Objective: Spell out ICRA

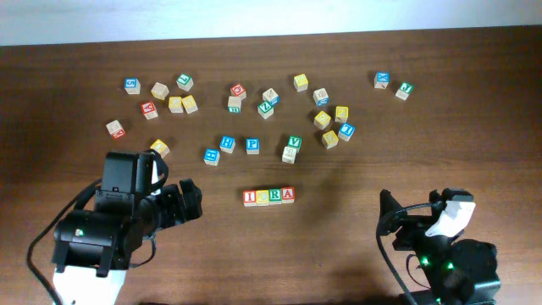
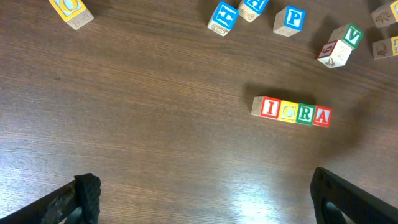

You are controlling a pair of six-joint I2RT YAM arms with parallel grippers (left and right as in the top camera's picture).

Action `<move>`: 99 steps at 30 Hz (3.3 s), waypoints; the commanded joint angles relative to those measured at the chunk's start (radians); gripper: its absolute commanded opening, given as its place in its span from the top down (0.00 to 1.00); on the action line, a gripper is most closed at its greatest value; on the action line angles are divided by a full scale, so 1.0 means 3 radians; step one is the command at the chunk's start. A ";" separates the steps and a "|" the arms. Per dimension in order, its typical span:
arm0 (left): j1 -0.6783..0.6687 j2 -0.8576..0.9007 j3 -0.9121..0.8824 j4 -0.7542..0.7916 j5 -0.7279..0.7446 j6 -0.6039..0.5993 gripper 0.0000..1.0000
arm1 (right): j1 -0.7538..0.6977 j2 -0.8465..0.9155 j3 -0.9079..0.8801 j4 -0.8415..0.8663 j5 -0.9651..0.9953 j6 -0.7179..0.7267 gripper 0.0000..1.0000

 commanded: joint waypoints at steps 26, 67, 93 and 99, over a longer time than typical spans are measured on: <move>0.0015 -0.0008 0.0029 -0.0004 -0.0024 0.0041 0.01 | -0.0226 -0.0595 -0.1423 0.2066 -0.0407 -0.0819 0.02; 0.0015 -0.0008 0.0029 -0.0004 -0.0024 0.0041 0.01 | -0.0261 -0.0595 -0.1522 0.1658 -0.0148 -0.1151 0.02; 0.0015 -0.0008 0.0029 -0.0004 -0.0024 0.0041 0.01 | -0.0261 -0.0595 -0.1522 0.1672 -0.0136 -0.1050 0.02; 0.0015 -0.0008 0.0029 -0.0004 -0.0024 0.0041 0.01 | -0.0261 -0.0595 -0.1522 0.1672 -0.0136 -0.1050 0.02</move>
